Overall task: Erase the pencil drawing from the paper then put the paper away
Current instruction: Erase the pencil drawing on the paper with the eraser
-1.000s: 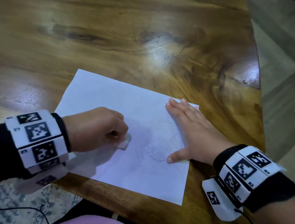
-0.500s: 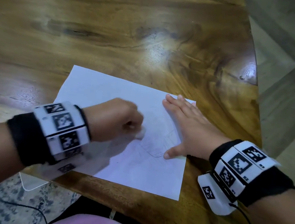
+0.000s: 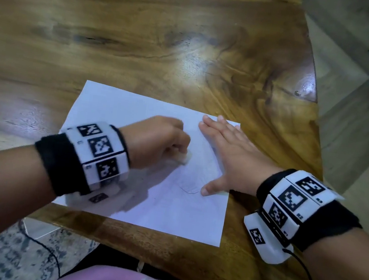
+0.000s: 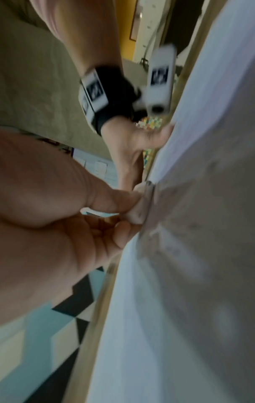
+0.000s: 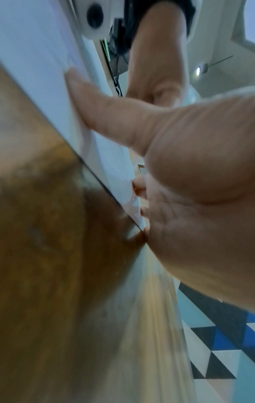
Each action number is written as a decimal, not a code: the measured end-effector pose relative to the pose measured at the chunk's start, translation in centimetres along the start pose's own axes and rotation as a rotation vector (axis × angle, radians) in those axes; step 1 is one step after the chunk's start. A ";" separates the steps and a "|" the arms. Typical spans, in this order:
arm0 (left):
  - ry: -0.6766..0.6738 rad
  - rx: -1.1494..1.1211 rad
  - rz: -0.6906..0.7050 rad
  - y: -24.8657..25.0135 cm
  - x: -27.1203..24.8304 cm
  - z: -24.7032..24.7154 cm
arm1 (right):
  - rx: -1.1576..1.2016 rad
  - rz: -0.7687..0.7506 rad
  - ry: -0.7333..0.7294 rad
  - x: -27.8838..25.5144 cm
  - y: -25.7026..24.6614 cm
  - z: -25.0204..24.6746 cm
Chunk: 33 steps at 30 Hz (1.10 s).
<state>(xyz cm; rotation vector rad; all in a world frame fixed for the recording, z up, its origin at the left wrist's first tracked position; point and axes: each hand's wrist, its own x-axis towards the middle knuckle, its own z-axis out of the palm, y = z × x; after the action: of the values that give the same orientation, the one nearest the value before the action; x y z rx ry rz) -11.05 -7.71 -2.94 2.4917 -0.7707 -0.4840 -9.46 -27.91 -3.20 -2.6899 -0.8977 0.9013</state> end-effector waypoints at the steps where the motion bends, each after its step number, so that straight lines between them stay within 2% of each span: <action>1: 0.029 -0.020 -0.011 0.1 0.7 -0.2 | 0.008 -0.001 0.002 0.0 0.0 0.0; 4: 0.040 -0.033 0.006 0.2 -0.2 0.0 | 0.010 -0.005 0.003 0.0 0.1 0.0; 7: -0.118 -0.092 -0.029 -0.2 -3.7 0.6 | 0.013 -0.001 0.005 0.1 0.1 0.0; 9: -0.171 -0.080 -0.024 -0.5 -4.6 0.6 | 0.012 -0.001 0.007 0.1 0.1 0.1; 11: -0.159 -0.044 0.001 -0.4 -3.2 0.0 | 0.004 -0.002 0.007 0.2 0.2 0.1; 14: 0.001 0.016 -0.028 -0.5 1.0 -0.8 | 0.008 -0.003 0.011 0.2 0.2 0.1; 16: 0.042 0.026 -0.060 -0.6 2.3 -0.7 | 0.016 -0.003 0.011 0.2 0.1 0.1; 18: 0.031 0.000 -0.009 -0.6 0.6 0.0 | 0.018 -0.002 0.010 0.2 0.1 0.1; 22: -0.136 -0.086 -0.011 0.4 -5.0 1.5 | 0.022 -0.003 0.003 0.2 0.2 0.2; 24: -0.150 -0.097 -0.017 0.6 -4.6 1.3 | 0.017 -0.006 0.001 0.3 0.3 0.3; 28: -0.035 -0.088 -0.031 0.7 -0.9 0.3 | 0.001 -0.003 0.001 0.3 0.2 0.3; 31: -0.090 -0.098 -0.029 1.2 -1.6 1.4 | 0.002 -0.002 -0.002 0.3 0.2 0.2; 32: -0.138 -0.168 -0.102 1.3 -2.7 1.8 | 0.000 -0.002 -0.002 0.3 0.2 0.2; 33: -0.160 -0.162 -0.114 1.2 -3.8 2.4 | -0.002 -0.002 -0.003 0.2 0.2 0.2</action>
<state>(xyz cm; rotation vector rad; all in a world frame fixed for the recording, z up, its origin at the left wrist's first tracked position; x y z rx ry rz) -15.65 -7.10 -3.56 2.3753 -0.6235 -0.7632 -9.31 -27.93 -3.52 -2.6899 -0.9023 0.9040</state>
